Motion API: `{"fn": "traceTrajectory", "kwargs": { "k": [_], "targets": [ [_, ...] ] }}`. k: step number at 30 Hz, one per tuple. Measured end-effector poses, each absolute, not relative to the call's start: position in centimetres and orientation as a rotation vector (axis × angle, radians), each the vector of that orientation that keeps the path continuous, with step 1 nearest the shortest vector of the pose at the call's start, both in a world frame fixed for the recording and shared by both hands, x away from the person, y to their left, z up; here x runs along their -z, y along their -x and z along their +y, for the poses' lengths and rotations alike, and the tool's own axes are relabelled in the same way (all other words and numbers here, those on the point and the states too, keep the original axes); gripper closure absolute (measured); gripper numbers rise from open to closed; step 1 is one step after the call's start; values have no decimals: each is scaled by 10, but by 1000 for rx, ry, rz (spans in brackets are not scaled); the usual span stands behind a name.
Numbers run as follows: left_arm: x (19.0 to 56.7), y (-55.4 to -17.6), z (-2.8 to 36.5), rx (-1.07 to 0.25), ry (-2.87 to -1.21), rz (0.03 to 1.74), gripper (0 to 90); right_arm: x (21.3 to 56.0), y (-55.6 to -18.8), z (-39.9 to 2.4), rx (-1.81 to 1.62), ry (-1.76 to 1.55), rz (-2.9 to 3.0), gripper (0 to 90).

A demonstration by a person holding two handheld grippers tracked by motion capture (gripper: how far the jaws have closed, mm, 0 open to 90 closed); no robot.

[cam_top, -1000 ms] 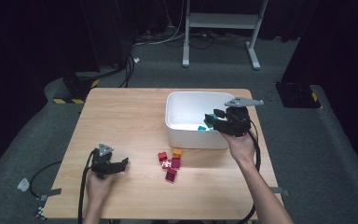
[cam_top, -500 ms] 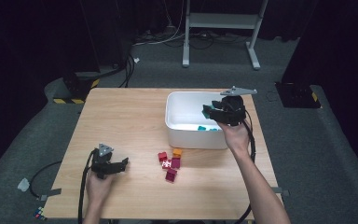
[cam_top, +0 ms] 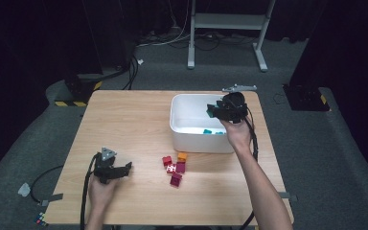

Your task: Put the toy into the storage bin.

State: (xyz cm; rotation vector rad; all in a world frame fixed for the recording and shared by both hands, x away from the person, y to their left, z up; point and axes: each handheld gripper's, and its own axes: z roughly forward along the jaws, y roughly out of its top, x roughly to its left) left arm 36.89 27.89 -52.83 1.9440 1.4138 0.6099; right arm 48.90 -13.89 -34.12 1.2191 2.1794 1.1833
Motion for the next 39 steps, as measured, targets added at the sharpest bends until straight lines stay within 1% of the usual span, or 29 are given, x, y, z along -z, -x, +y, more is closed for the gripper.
{"fn": "traceTrajectory", "kwargs": {
  "k": [9,21,22,23,24,30,39],
  "targets": [
    [528,-369,279,-609,-1944,1414,156,351,-502,-133,-1133,-1247,2188,562],
    [528,-369,279,-609,-1944,1414,156,358,-508,-131,-1103,-1260,2190,554],
    [528,-369,279,-609,-1944,1414,156,358,-508,-130,-1103,-1259,2191,548],
    [528,-369,279,-609,-1944,1414,156,358,-508,-129,-1106,-1258,2195,511],
    [528,-369,279,-609,-1944,1414,156,358,-508,-129,-1106,-1258,2195,511],
    [528,-369,279,-609,-1943,1414,156,359,-506,-128,-1104,-1238,2208,418],
    [528,-369,279,-610,-1943,1414,156,357,-497,-131,-1156,-1216,2221,374]
  ]
}}
